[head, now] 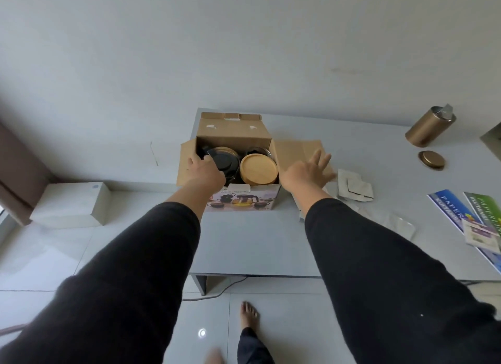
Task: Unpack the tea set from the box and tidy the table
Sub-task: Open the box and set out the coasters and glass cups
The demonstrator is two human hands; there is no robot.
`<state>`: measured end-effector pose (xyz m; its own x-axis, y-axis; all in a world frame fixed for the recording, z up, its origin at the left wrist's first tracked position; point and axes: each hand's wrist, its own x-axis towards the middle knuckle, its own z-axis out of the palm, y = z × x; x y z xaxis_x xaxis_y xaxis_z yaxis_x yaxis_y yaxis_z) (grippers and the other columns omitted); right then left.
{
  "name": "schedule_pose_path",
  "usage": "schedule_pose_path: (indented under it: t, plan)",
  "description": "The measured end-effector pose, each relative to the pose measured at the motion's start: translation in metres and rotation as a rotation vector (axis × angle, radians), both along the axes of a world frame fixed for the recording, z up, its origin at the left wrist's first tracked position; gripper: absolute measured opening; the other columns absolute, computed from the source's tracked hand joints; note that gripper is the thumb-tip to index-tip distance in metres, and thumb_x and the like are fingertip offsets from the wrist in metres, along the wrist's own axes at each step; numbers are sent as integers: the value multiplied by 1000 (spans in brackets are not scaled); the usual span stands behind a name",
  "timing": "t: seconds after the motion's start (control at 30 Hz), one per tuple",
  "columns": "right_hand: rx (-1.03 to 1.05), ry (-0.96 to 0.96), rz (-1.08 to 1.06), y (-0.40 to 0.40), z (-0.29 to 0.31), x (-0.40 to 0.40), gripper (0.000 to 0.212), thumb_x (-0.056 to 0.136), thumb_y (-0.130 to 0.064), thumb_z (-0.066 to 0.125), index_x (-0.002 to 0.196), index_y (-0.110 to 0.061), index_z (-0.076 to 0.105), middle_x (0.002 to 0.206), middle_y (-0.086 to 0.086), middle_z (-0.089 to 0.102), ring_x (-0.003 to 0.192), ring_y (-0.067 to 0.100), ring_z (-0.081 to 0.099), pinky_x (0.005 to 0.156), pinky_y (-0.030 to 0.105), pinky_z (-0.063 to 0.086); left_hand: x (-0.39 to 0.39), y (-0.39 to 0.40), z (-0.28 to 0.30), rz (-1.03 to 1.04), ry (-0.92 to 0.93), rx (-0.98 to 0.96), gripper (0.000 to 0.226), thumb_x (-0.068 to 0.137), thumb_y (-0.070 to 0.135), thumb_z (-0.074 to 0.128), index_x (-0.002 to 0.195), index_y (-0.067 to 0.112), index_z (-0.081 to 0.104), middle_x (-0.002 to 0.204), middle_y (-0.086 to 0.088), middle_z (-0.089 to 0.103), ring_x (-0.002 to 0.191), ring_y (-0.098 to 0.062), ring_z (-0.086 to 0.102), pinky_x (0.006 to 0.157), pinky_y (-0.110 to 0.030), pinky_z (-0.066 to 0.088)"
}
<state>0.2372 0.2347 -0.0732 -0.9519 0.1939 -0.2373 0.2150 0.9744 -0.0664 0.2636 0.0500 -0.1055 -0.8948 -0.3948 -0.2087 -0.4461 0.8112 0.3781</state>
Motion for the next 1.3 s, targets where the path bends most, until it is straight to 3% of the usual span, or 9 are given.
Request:
schedule_pose_path:
  t: [0.07,0.2,0.3,0.47,0.63,0.77,0.87,1.03,1.3]
  plan:
    - [-124,-61,-3,-4,-9,1,56,95,-42,40,141,-9,43,160,8,2,146,33,3,111,58,18,0,1,-1,10,3,-8,56,93,20,45,145,7,30,147,-17,26,135,-33,27,111,-43,30]
    - [-339,-81,41,-14,-15,-2,53,99,-39,33,143,-9,34,149,14,32,133,32,35,105,47,32,-2,-1,-2,-8,9,-51,55,94,27,44,145,9,31,149,-17,26,137,-33,26,112,-43,28]
    - [-485,-118,91,-18,-15,-8,62,98,-39,40,151,-15,17,151,14,32,135,33,36,108,42,32,-8,-6,-1,-32,4,-67,59,94,32,45,146,9,30,149,-17,27,138,-33,26,112,-43,28]
    - [-283,20,327,-22,-15,-25,95,76,-59,62,151,-21,17,153,9,27,141,28,27,109,44,31,-19,-11,2,-29,58,-9,59,92,33,46,145,13,29,151,-13,27,140,-31,25,113,-43,27]
    - [-115,-31,488,-36,-16,-39,110,64,-69,67,150,-26,16,151,9,28,140,30,24,107,47,30,-37,-18,-5,-84,89,-40,51,93,31,46,141,15,38,145,-7,41,138,-26,29,111,-46,32]
    - [-25,-63,540,-41,-18,-48,108,62,-68,71,147,-21,23,147,11,32,138,31,24,107,49,30,-58,-19,-2,-136,111,-180,37,96,26,42,130,13,53,128,-10,56,122,-28,48,102,-43,41]
    - [-39,-119,549,-41,-22,-51,104,64,-64,73,144,-17,26,144,10,34,135,29,29,105,49,33,-80,-14,-2,-166,48,-164,30,97,19,40,118,11,61,109,-13,63,97,-29,62,84,-38,54]
    - [-77,-166,547,-47,-28,-57,99,64,-58,75,140,-14,29,139,10,36,128,29,38,96,46,40,-110,-10,4,-287,-110,-304,20,95,11,49,105,4,65,95,-12,58,82,-26,60,66,-31,50]
    - [-101,-238,562,-49,-28,-69,106,61,-56,79,142,-15,25,139,12,37,126,32,41,96,47,46,-134,-9,12,-439,-278,-378,30,87,33,66,89,3,67,63,-5,45,69,-21,54,64,-29,47]
